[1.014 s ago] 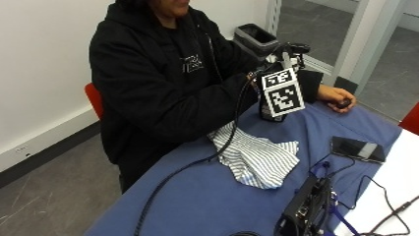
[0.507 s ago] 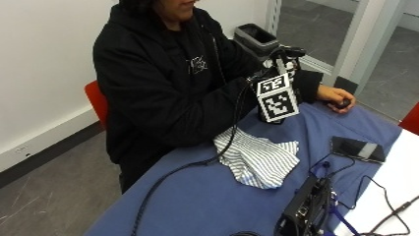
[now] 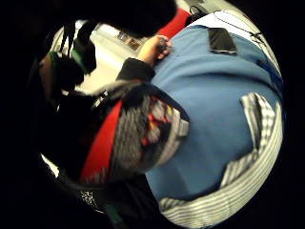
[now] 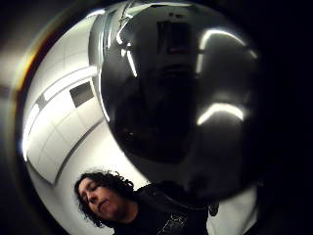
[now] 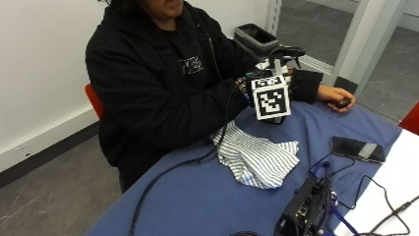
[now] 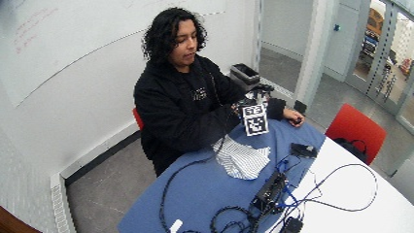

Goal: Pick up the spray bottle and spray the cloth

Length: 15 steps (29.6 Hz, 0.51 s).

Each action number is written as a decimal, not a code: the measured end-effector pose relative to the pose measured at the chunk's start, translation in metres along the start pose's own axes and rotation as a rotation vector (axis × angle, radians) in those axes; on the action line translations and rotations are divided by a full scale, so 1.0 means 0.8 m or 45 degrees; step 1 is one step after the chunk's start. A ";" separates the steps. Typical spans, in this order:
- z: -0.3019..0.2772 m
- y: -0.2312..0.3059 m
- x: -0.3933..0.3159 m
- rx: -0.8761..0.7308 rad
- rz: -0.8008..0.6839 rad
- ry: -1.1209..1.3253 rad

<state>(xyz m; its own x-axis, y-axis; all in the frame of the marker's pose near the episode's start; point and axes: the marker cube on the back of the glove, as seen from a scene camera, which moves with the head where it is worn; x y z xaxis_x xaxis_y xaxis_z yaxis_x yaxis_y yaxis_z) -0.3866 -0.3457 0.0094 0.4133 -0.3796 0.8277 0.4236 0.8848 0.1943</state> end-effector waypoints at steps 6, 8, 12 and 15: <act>-0.037 0.049 0.008 -0.045 0.057 0.469; -0.050 0.061 0.006 -0.056 0.075 0.578; -0.086 0.094 0.010 -0.161 0.113 0.807; -0.101 0.122 0.015 -0.249 0.125 0.919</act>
<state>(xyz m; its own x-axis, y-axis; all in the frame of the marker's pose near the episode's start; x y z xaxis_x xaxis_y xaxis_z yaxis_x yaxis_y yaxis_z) -0.2750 -0.2854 -0.0046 0.8536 -0.4439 0.2727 0.4652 0.8851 -0.0156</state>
